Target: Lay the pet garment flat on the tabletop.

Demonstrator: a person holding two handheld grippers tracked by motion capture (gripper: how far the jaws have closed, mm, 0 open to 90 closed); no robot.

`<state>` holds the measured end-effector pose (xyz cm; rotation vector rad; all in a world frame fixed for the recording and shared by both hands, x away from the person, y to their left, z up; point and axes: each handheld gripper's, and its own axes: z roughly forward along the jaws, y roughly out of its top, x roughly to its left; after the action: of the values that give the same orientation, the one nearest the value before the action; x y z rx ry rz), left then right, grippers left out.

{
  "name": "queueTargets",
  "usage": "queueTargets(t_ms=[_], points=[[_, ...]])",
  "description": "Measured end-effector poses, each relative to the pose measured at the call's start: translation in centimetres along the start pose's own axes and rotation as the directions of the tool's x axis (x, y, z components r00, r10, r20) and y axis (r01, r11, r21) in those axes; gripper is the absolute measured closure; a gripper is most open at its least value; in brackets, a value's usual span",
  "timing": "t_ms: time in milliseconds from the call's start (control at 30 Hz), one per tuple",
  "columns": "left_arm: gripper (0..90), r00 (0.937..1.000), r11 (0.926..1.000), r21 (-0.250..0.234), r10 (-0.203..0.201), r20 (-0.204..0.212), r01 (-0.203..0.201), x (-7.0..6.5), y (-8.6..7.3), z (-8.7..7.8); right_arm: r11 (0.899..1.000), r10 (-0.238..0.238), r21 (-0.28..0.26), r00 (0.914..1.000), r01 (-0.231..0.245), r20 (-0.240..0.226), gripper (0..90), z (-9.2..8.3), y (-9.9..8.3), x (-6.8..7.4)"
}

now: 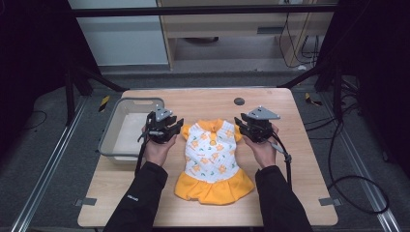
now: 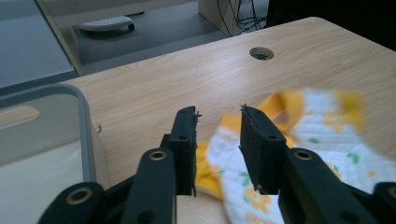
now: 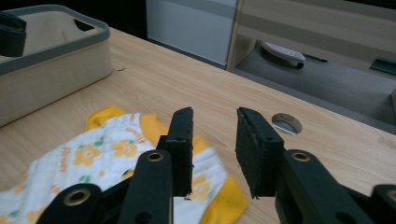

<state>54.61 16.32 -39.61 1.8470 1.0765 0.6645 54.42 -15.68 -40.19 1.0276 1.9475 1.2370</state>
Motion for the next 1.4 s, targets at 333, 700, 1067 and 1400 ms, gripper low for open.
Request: queueTargets(t_ms=[333, 700, 1067, 1400], points=[[57.3, 0.9971, 0.9987, 0.028, 0.041, 0.064, -0.043, -0.2, -1.6, -2.8, 1.000, -0.003, 0.030, 0.9997, 0.004, -0.022, 56.9, -2.6, -1.0, -0.4], [56.7, 0.9822, 0.9910, 0.079, 0.094, 0.163, -0.108, -1.3, -6.0, -6.4, 0.991, 0.071, 0.125, 0.9904, -0.055, -0.119, 54.7, -6.7, -4.7, 0.5], [59.4, 0.9630, 0.9706, 0.209, 0.061, 0.263, -0.118, -2.8, -11.0, -6.7, 0.966, 0.105, 0.251, 0.9775, -0.057, -0.183, 57.7, -8.1, -9.9, 2.9], [74.0, 0.9555, 0.9267, 0.332, 0.080, 0.284, -0.176, -4.8, -13.0, -5.0, 0.935, 0.124, 0.351, 0.9725, -0.048, -0.197, 66.2, -7.9, -12.5, 4.1]])
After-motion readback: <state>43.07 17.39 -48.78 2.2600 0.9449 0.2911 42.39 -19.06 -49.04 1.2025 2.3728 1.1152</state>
